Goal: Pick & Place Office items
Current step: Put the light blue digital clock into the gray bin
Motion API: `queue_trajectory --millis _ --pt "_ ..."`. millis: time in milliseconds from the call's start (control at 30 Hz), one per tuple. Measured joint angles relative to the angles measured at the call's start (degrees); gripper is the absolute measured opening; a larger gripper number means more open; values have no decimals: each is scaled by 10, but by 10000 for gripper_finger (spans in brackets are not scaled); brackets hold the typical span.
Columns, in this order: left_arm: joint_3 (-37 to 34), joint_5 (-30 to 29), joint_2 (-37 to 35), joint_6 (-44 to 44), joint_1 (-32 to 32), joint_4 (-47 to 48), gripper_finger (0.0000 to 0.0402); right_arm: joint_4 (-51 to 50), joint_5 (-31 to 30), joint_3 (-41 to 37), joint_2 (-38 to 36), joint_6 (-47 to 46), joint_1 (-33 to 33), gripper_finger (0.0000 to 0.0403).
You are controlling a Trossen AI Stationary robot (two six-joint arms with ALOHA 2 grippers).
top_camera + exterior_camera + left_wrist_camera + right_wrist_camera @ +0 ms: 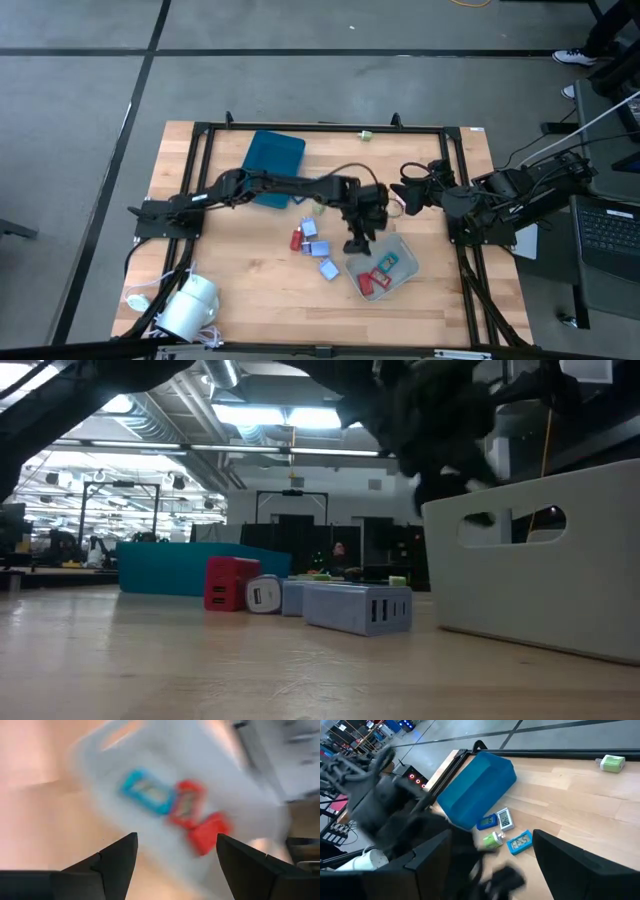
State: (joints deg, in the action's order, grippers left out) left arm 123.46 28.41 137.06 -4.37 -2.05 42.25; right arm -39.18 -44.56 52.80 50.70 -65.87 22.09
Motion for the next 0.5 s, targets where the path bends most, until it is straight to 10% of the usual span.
queue_trajectory --millis 500 --pt "0 -202 -6 -150 -99 202 263 2 14 0 0 23 0 280"
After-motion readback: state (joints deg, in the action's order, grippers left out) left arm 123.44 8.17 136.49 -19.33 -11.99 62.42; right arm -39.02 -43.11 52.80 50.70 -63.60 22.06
